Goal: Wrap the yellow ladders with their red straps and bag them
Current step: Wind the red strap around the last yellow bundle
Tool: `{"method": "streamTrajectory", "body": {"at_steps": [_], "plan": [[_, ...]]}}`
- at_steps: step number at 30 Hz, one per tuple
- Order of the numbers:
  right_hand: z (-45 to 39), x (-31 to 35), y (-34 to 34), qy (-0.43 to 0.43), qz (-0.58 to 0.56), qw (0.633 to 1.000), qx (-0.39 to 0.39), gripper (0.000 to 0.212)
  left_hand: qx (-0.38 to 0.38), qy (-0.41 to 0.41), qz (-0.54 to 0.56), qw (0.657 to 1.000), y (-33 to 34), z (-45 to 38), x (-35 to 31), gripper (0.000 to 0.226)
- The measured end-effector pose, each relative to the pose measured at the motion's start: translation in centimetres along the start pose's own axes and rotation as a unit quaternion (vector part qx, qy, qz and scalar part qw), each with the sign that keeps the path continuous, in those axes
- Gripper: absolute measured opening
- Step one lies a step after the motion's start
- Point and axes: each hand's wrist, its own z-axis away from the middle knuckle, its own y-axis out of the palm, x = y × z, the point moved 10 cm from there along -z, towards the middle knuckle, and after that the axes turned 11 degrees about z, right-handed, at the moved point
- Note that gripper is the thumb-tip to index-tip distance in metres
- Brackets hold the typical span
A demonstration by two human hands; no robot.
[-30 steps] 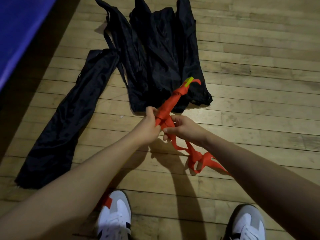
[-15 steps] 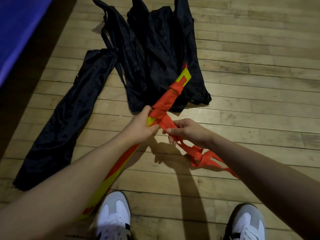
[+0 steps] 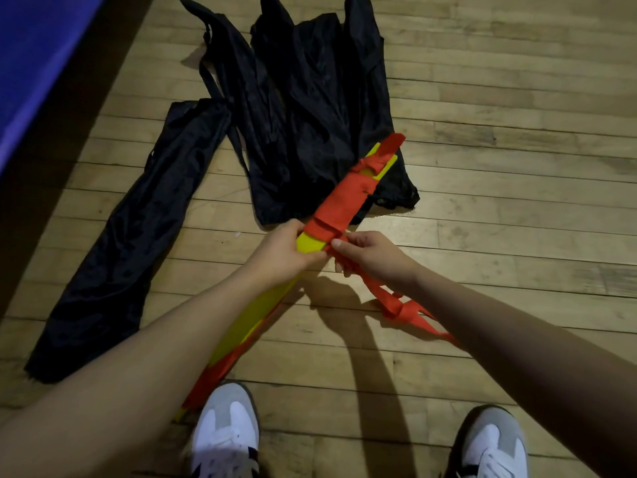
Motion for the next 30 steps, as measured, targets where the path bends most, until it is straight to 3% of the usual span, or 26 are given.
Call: {"method": "streamTrajectory", "body": {"at_steps": [2,5,10,16,19,22,27,30], "plan": [[0.4,-0.1,0.0,0.003,0.031,0.999,0.003,0.026,-0.035,0.046,-0.037,0.998,-1.0,0.3,-0.4,0.037],[0.8,0.2,0.3,-0.004,0.030,0.999,0.010,0.023,-0.018,0.086,-0.035,0.996,-0.5,0.5,-0.7,0.036],[0.4,-0.4,0.8,0.018,0.003,0.999,0.029,0.016,0.052,-0.046,0.034,0.997,2.0,0.5,1.9,0.024],[0.0,0.0,1.4,0.052,-0.019,0.991,0.126,0.015,-0.036,-0.061,-0.010,0.997,0.6,0.1,2.0,0.022],[0.2,-0.5,1.3,0.080,0.025,0.982,0.171,0.022,-0.022,-0.077,0.000,0.997,0.7,-0.4,2.3,0.032],[0.4,-0.9,1.0,0.074,0.058,0.984,0.151,0.018,0.009,-0.115,-0.021,0.993,0.5,-1.0,2.8,0.044],[0.2,-0.5,0.0,0.044,0.054,0.996,0.054,0.019,0.007,0.026,-0.146,0.989,0.4,-0.4,-0.2,0.020],[0.2,0.7,-0.1,0.017,0.040,0.998,0.036,0.021,-0.014,0.076,-0.107,0.991,0.9,0.4,-0.8,0.022]]}}
